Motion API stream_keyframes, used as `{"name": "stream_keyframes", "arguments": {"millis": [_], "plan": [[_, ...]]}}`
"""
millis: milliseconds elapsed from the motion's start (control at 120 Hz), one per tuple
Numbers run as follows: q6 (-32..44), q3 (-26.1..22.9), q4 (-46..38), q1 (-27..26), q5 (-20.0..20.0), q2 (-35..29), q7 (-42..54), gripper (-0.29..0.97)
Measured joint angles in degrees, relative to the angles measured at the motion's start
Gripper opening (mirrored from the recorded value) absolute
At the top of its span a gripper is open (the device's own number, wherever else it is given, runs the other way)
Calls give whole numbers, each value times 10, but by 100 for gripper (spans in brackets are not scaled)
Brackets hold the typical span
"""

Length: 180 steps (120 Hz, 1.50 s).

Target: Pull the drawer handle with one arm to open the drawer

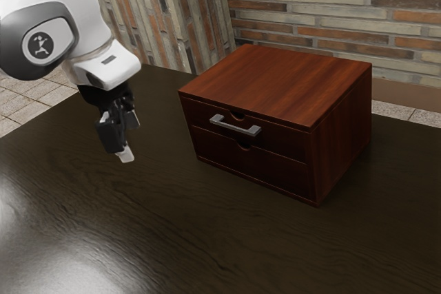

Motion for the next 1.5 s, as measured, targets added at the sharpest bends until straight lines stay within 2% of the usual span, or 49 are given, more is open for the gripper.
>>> {"name": "stream_keyframes", "arguments": {"millis": [158, 333, 483, 717, 933, 1158, 1500], "plan": [[88, -12, -53, -3, 27, -20, 73, 68], [196, -14, -75, -12, 33, -15, 166, 68], [250, -15, -76, -17, 34, -6, 234, 64], [287, -15, -81, -25, 3, 14, 310, 57], [321, -15, -80, -23, -31, 43, 359, 45], [348, -12, -74, -18, -48, 65, 394, 32], [368, -11, -23, -19, -72, 130, 430, 25]]}}
